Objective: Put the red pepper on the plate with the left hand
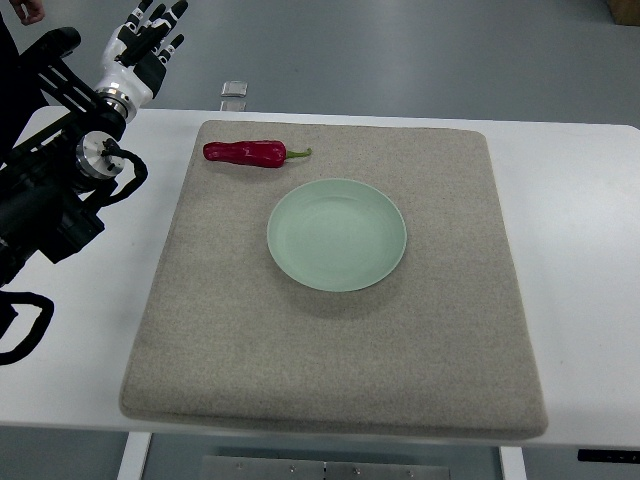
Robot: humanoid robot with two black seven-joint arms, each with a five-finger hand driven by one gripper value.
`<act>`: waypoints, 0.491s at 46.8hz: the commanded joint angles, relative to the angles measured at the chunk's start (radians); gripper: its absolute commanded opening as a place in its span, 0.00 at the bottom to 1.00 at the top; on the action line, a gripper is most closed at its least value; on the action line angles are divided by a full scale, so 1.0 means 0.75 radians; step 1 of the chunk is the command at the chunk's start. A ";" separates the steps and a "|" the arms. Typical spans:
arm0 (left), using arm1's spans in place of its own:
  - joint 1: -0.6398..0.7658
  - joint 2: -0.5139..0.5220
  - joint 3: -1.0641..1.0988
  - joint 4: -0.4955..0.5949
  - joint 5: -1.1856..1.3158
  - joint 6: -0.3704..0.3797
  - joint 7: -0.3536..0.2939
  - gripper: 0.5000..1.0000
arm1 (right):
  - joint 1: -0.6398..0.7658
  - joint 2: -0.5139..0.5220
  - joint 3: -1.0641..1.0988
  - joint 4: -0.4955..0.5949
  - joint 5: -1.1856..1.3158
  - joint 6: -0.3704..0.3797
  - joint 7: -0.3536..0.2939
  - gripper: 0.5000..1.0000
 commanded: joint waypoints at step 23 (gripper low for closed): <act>-0.008 0.012 0.004 0.002 0.004 0.000 0.000 0.98 | 0.000 0.000 -0.002 0.000 -0.001 0.000 0.000 0.86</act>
